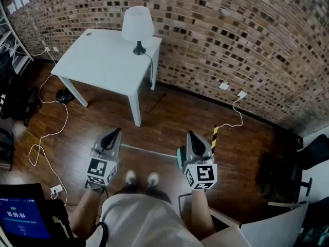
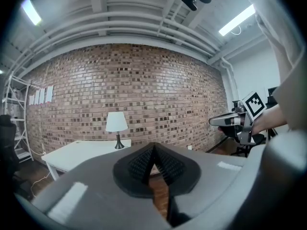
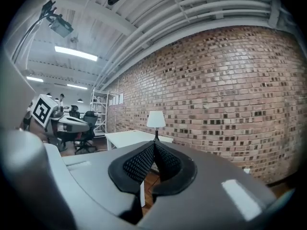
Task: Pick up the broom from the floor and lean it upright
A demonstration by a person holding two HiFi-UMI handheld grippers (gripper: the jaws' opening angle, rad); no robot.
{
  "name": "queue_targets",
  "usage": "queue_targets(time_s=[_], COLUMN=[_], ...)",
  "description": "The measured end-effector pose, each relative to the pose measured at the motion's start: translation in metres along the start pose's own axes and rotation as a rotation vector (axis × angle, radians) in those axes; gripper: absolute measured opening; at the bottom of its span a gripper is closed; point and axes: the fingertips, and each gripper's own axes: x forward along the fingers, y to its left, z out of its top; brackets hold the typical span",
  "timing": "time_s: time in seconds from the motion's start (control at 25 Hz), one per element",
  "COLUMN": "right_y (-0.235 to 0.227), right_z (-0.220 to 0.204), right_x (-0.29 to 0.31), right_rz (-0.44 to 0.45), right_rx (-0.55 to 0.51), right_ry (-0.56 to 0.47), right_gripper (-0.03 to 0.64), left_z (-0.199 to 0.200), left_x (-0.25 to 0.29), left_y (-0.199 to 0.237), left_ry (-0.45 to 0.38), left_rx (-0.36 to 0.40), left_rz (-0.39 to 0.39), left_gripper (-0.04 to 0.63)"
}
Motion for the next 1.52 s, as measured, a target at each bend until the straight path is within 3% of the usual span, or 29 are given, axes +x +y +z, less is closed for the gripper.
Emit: queue_targets(time_s=[0.32,0.52,0.76,0.84,1.08,1.52], right_y=[0.009,0.031,0.068,0.082,0.129,0.173], right_z=[0.0,-0.018,-0.05,-0.073,-0.167,-0.353], right_x=[0.03,0.055,0.107,0.122,0.165,0.227], right_rz=[0.018,0.127,0.243,0.278,0.421,0.509], right_rx=[-0.031,-0.153,-0.139,-0.141,-0.291,-0.181], right_ry=[0.027,0.09,0.146,0.186,0.347,0.575], right_gripper=[0.014,0.014,0.014,0.014,0.032,0.038], left_z=[-0.006,-0.028,-0.076,-0.101,-0.168,-0.324], left_x=[0.024,0.031,0.036,0.037,0.037,0.038], left_y=[0.026,0.044,0.09,0.098,0.116,0.112], left_ry=[0.005,0.043,0.118,0.165,0.269,0.466], left_rx=[-0.017,-0.032,-0.079,-0.095,-0.138,-0.244], left_rz=[-0.003,0.024,0.096,0.101,0.106,0.06], left_gripper=[0.0,0.0,0.0,0.0,0.0,0.0])
